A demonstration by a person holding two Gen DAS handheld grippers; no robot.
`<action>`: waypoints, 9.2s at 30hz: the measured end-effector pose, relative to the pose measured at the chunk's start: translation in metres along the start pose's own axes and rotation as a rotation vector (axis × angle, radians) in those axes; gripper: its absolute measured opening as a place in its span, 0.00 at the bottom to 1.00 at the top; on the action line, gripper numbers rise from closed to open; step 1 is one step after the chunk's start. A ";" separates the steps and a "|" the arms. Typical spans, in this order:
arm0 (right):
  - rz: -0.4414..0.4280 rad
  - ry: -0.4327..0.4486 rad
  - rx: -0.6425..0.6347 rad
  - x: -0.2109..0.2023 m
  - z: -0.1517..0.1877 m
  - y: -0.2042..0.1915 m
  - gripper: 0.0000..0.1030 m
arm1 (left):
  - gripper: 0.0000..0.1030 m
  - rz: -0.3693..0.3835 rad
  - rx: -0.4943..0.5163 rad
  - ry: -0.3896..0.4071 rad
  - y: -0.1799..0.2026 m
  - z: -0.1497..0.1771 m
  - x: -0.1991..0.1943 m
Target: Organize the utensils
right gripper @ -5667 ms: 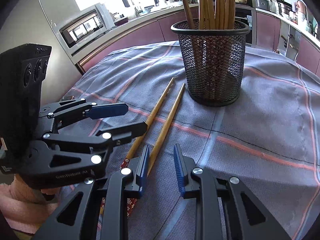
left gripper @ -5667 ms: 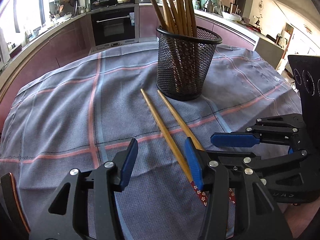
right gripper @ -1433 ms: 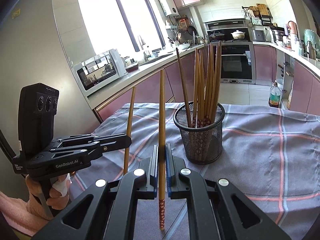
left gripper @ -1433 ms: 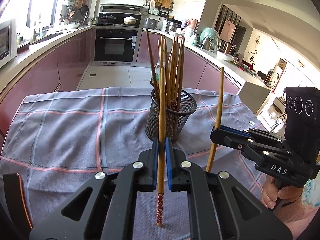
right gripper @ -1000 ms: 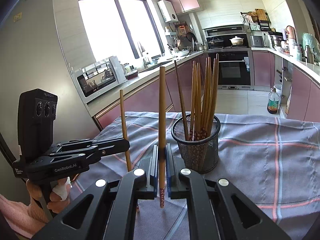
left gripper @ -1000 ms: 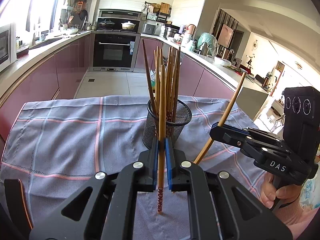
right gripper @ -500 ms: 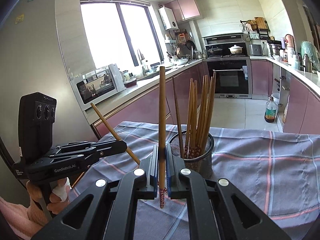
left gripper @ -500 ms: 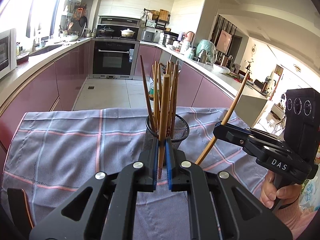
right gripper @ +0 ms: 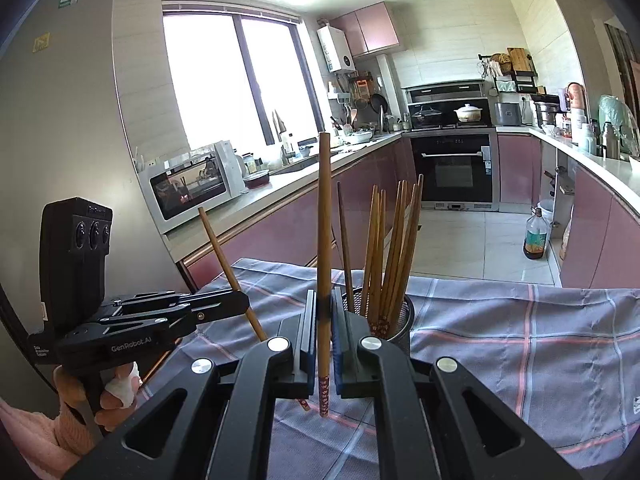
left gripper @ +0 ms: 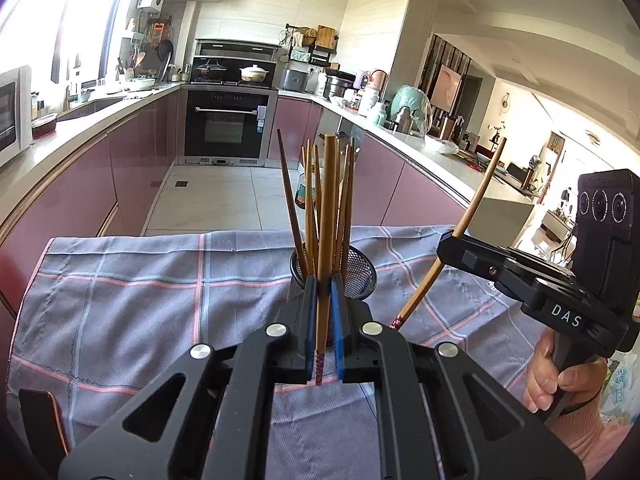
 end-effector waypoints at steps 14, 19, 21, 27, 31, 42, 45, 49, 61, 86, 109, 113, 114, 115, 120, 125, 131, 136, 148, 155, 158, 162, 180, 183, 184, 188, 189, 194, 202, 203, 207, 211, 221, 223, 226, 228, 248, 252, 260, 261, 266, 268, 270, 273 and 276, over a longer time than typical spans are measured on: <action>0.003 0.050 -0.015 -0.002 -0.022 0.004 0.05 | 0.07 0.017 0.001 0.062 0.001 -0.026 -0.006; 0.004 0.064 -0.022 0.000 -0.029 0.005 0.05 | 0.07 0.017 0.001 0.081 0.001 -0.034 -0.008; 0.004 0.068 -0.026 0.001 -0.031 0.007 0.05 | 0.07 0.018 -0.002 0.086 0.000 -0.036 -0.009; 0.006 0.082 -0.033 0.003 -0.038 0.008 0.05 | 0.07 0.023 -0.006 0.108 0.002 -0.045 -0.009; 0.008 0.086 -0.035 0.005 -0.040 0.009 0.05 | 0.07 0.029 -0.001 0.123 0.005 -0.050 -0.008; 0.022 0.096 -0.035 0.012 -0.042 0.008 0.05 | 0.07 0.027 0.018 0.152 0.013 -0.067 -0.003; 0.028 0.095 -0.035 0.016 -0.043 0.008 0.05 | 0.07 0.028 0.015 0.154 0.014 -0.070 -0.001; 0.034 0.096 -0.035 0.019 -0.044 0.011 0.05 | 0.07 0.031 0.015 0.155 0.014 -0.069 0.002; 0.064 0.052 -0.035 0.039 -0.040 0.022 0.05 | 0.07 0.009 0.026 0.095 0.014 -0.062 0.020; 0.097 -0.120 -0.017 0.083 -0.008 0.039 0.05 | 0.07 -0.006 0.051 -0.099 0.000 -0.031 0.063; 0.135 -0.130 0.012 0.090 0.000 0.048 0.18 | 0.23 -0.052 0.024 -0.116 -0.015 -0.013 0.091; 0.136 -0.110 0.009 0.082 0.003 0.044 0.28 | 0.39 -0.075 0.029 -0.086 -0.018 -0.009 0.082; 0.136 -0.105 0.006 0.080 0.004 0.043 0.29 | 0.42 -0.081 0.026 -0.079 -0.019 -0.009 0.079; 0.137 -0.100 0.005 0.078 0.005 0.042 0.36 | 0.45 -0.087 0.026 -0.071 -0.020 -0.008 0.076; 0.147 -0.054 -0.003 0.059 0.012 0.037 0.57 | 0.73 -0.135 0.044 0.000 -0.024 -0.003 0.053; 0.167 -0.004 -0.047 0.042 0.024 0.022 0.85 | 0.95 -0.201 0.067 0.079 -0.029 0.005 0.025; 0.191 0.084 -0.105 0.019 0.039 0.001 0.93 | 0.95 -0.264 0.101 0.139 -0.029 0.021 -0.008; 0.219 0.111 -0.132 0.005 0.048 -0.011 0.93 | 0.95 -0.300 0.095 0.196 -0.031 0.028 -0.037; 0.222 0.220 -0.133 -0.020 0.055 -0.029 0.93 | 0.95 -0.342 0.137 0.315 -0.012 0.028 -0.093; 0.223 0.253 -0.137 -0.030 0.056 -0.034 0.93 | 0.95 -0.350 0.148 0.353 -0.002 0.023 -0.104; 0.222 0.264 -0.140 -0.032 0.055 -0.036 0.93 | 0.95 -0.352 0.151 0.364 0.001 0.022 -0.107; 0.220 0.275 -0.148 -0.035 0.055 -0.039 0.93 | 0.95 -0.359 0.152 0.375 0.003 0.023 -0.111; 0.227 0.304 -0.153 -0.039 0.055 -0.041 0.93 | 0.95 -0.380 0.167 0.391 0.009 0.025 -0.118; 0.228 0.305 -0.154 -0.040 0.055 -0.041 0.93 | 0.95 -0.380 0.166 0.393 0.010 0.024 -0.119; 0.228 0.305 -0.155 -0.039 0.055 -0.041 0.93 | 0.95 -0.380 0.165 0.394 0.010 0.024 -0.119; 0.229 0.307 -0.157 -0.038 0.055 -0.041 0.93 | 0.95 -0.386 0.168 0.397 0.011 0.024 -0.121; 0.229 0.307 -0.158 -0.038 0.055 -0.042 0.93 | 0.95 -0.386 0.169 0.397 0.011 0.023 -0.121; 0.228 0.309 -0.155 -0.038 0.055 -0.041 0.93 | 0.95 -0.386 0.171 0.399 0.012 0.023 -0.122; 0.230 0.309 -0.155 -0.038 0.055 -0.042 0.93 | 0.95 -0.389 0.170 0.400 0.011 0.022 -0.122; 0.230 0.310 -0.155 -0.038 0.055 -0.042 0.93 | 0.95 -0.390 0.171 0.402 0.011 0.022 -0.122; 0.230 0.311 -0.156 -0.038 0.054 -0.042 0.93 | 0.95 -0.390 0.169 0.405 0.011 0.021 -0.124; 0.230 0.312 -0.155 -0.039 0.054 -0.042 0.93 | 0.95 -0.391 0.173 0.405 0.011 0.020 -0.124; 0.230 0.311 -0.155 -0.039 0.054 -0.042 0.93 | 0.95 -0.390 0.172 0.408 0.010 0.019 -0.124; 0.230 0.312 -0.156 -0.039 0.054 -0.042 0.93 | 0.95 -0.389 0.170 0.409 0.010 0.020 -0.124; 0.229 0.312 -0.156 -0.039 0.054 -0.042 0.93 | 0.95 -0.390 0.171 0.411 0.009 0.020 -0.124; 0.228 0.314 -0.156 -0.039 0.053 -0.043 0.93 | 0.95 -0.390 0.172 0.410 0.009 0.020 -0.124; 0.227 0.327 -0.154 -0.041 0.051 -0.043 0.93 | 0.95 -0.391 0.172 0.412 0.009 0.021 -0.124; 0.228 0.328 -0.149 -0.041 0.051 -0.042 0.93 | 0.95 -0.393 0.173 0.412 0.009 0.021 -0.123; 0.230 0.332 -0.144 -0.042 0.052 -0.041 0.93 | 0.95 -0.392 0.173 0.412 0.009 0.021 -0.124; 0.229 0.332 -0.144 -0.041 0.052 -0.041 0.93 | 0.95 -0.393 0.173 0.412 0.009 0.021 -0.124; 0.230 0.332 -0.144 -0.042 0.051 -0.040 0.93 | 0.95 -0.394 0.171 0.413 0.008 0.020 -0.124; 0.230 0.333 -0.143 -0.041 0.051 -0.040 0.93 | 0.95 -0.396 0.173 0.413 0.008 0.020 -0.124; 0.230 0.333 -0.143 -0.041 0.051 -0.040 0.93 | 0.95 -0.395 0.172 0.413 0.009 0.021 -0.124; 0.230 0.331 -0.145 -0.041 0.051 -0.040 0.93 | 0.95 -0.395 0.171 0.413 0.008 0.020 -0.124; 0.228 0.331 -0.144 -0.041 0.051 -0.040 0.93 | 0.95 -0.395 0.172 0.413 0.009 0.021 -0.124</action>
Point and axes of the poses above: each gripper's, at about its wrist camera, not at the fingertips, and x roughly the way its jaws point, y to its right, z to its underside, the point moved 1 cm from there along x, roughly the way its jaws point, and after that the axes turned 15 degrees about y, right-handed, at the moved point
